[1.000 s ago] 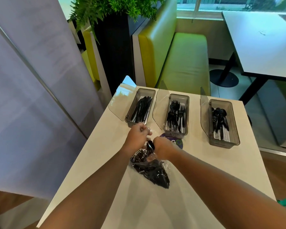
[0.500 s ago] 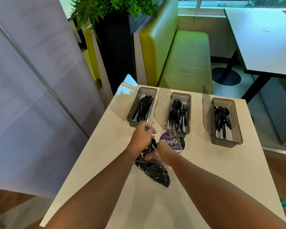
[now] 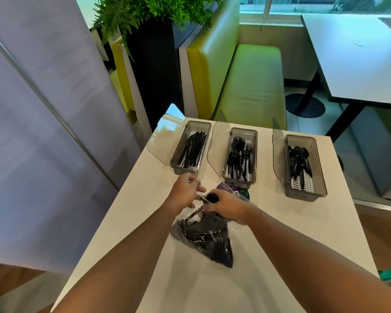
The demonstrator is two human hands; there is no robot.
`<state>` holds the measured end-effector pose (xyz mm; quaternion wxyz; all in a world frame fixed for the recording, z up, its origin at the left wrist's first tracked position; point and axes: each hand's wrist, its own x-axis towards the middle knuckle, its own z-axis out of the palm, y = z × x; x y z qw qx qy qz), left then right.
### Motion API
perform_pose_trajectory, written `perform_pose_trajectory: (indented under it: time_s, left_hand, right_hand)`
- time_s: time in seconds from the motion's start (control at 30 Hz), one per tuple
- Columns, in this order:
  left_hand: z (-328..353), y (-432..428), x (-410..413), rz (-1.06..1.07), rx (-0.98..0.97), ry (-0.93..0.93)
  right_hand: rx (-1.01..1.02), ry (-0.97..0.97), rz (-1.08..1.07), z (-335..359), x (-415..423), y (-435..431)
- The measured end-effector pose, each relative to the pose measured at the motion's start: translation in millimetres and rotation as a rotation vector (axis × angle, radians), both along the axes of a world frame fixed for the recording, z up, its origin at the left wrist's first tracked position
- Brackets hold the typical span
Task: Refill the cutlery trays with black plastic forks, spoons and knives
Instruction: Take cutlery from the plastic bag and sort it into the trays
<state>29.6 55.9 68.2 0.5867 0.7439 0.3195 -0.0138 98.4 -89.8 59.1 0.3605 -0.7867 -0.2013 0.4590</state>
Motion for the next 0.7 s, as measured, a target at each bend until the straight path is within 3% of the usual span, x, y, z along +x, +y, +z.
perform_pose_trajectory:
  time_s: [0.17, 0.4, 0.7]
  left_hand:
    - [-2, -6, 2, -0.001, -0.014, -0.014]
    - [0, -13, 2, -0.013, -0.056, -0.041]
    - [3, -14, 1, -0.013, -0.041, -0.045]
  right_hand:
    - [-0.163, 0.108, 0.151, -20, -2, -9]
    - [-0.365, -0.063, 0.282, -3, -19, -15]
    - [-0.290, -0.079, 0.255, -5, -22, -13]
